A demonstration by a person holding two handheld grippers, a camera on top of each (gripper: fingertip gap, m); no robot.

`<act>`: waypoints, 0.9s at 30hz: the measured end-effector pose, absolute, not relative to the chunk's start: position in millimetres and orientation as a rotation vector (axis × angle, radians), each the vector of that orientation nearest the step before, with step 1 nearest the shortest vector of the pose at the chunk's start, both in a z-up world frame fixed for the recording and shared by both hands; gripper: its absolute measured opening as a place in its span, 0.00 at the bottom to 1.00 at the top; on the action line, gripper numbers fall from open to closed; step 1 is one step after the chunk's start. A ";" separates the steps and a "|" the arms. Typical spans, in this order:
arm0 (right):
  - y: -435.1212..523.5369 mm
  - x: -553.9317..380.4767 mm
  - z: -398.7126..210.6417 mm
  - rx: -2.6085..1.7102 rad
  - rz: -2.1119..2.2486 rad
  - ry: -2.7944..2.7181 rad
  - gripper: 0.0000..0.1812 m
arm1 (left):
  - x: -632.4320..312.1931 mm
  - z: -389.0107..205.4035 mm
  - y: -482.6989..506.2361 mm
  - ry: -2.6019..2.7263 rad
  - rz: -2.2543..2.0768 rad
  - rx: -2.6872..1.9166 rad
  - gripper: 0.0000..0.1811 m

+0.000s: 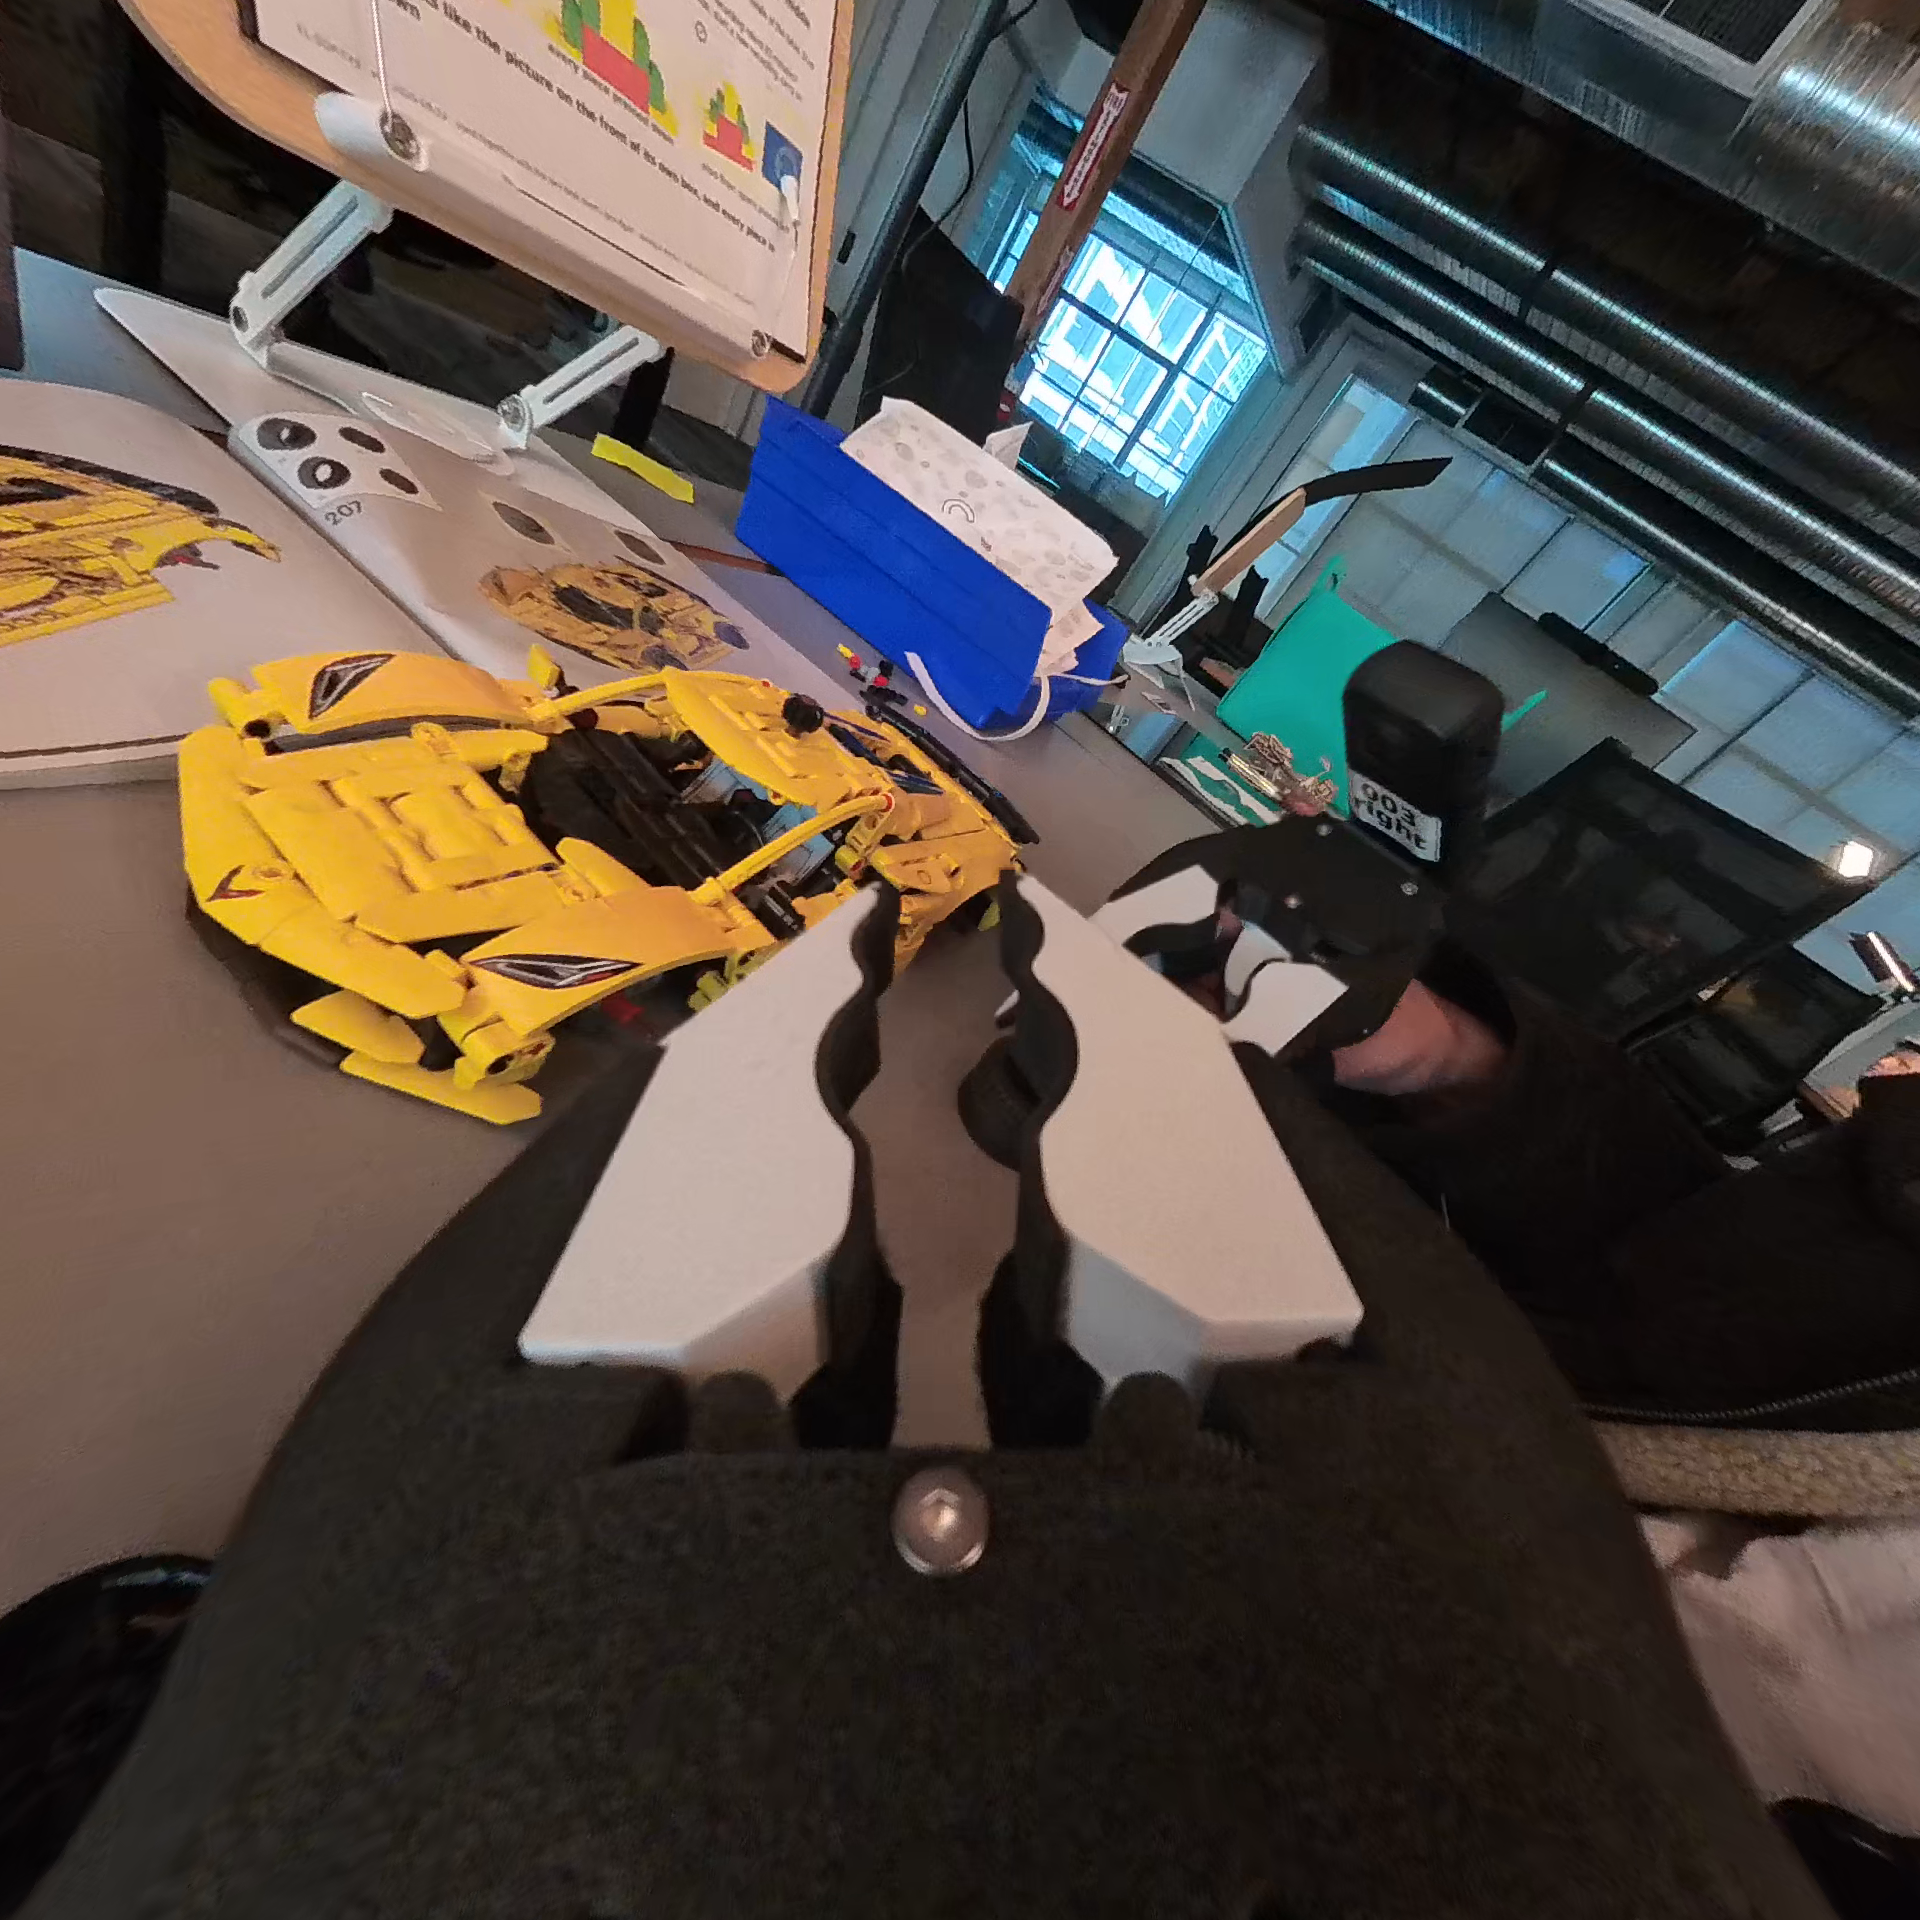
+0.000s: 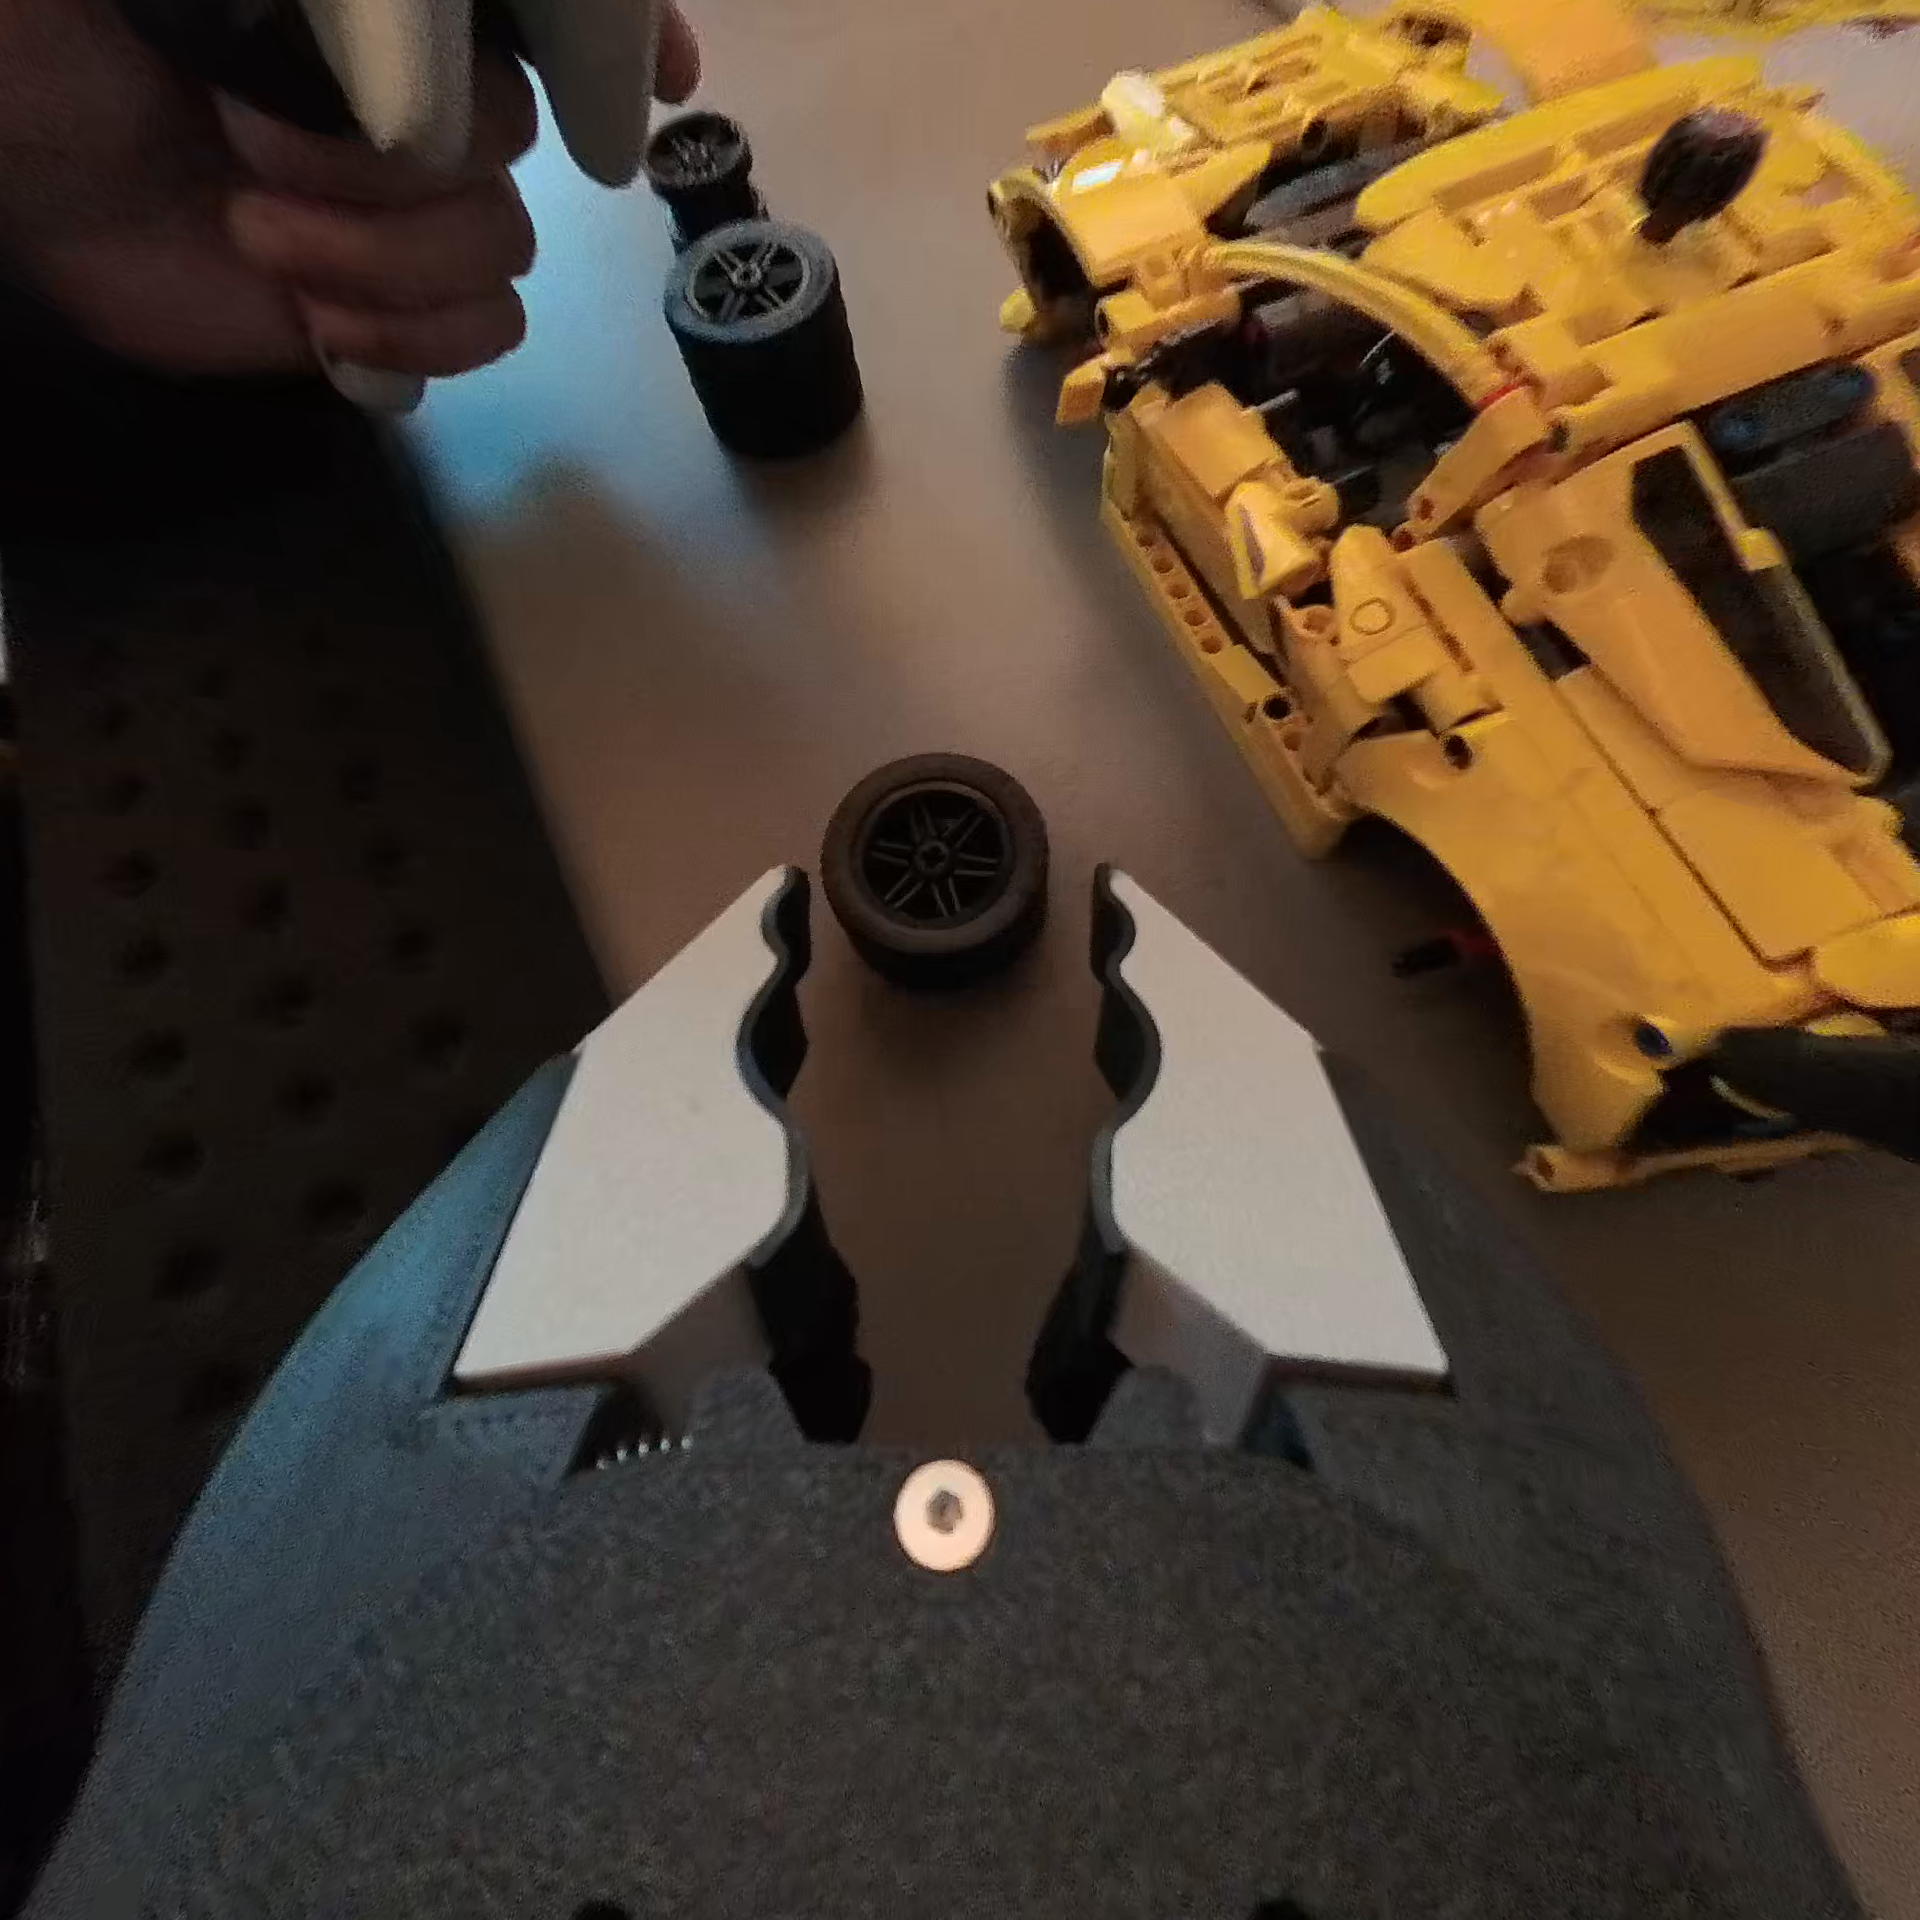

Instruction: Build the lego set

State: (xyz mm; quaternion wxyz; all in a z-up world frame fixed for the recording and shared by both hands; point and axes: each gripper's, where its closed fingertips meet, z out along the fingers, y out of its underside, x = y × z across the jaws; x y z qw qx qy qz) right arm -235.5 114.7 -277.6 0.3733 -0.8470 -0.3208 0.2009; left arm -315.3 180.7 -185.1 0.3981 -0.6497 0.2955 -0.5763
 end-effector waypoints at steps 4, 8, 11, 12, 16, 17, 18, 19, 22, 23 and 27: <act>116.6 -241.0 -281.5 -2.175 0.464 -0.874 0.24 | -314.1 -185.7 178.8 0.768 -1.433 -1.637 0.11; 114.6 -238.7 -285.7 -2.215 0.419 -0.887 0.23 | -312.4 -187.5 177.9 0.777 -1.438 -1.647 0.11; 114.4 -237.8 -287.2 -2.215 0.384 -0.911 0.22 | -310.8 -189.0 176.4 0.797 -1.422 -1.649 0.11; 114.5 -237.7 -287.0 -2.217 0.372 -0.913 0.22 | -310.4 -189.4 176.2 0.804 -1.411 -1.648 0.11; 114.3 -234.9 -282.4 -2.215 0.389 -0.879 0.23 | -310.1 -190.2 175.5 0.814 -1.397 -1.647 0.11; 113.1 -233.5 -279.8 -2.200 0.371 -0.888 0.23 | -310.5 -189.7 175.8 0.810 -1.399 -1.644 0.11; 111.5 -230.2 -277.9 -2.201 0.358 -0.881 0.23 | -310.8 -189.3 175.9 0.806 -1.402 -1.641 0.11; 110.6 -221.7 -276.4 -2.210 0.326 -0.864 0.24 | -310.9 -189.4 175.8 0.805 -1.406 -1.642 0.11; 106.6 -163.1 -271.0 -2.283 0.132 -0.779 0.23 | -311.1 -189.1 174.9 0.802 -1.423 -1.643 0.11; 104.2 -137.2 -266.6 -2.310 0.070 -0.722 0.24 | -310.9 -188.8 174.6 0.801 -1.428 -1.641 0.11; 92.2 -64.9 -264.5 -2.403 0.098 -0.461 0.24 | -306.5 -190.2 170.9 0.827 -1.447 -1.646 0.11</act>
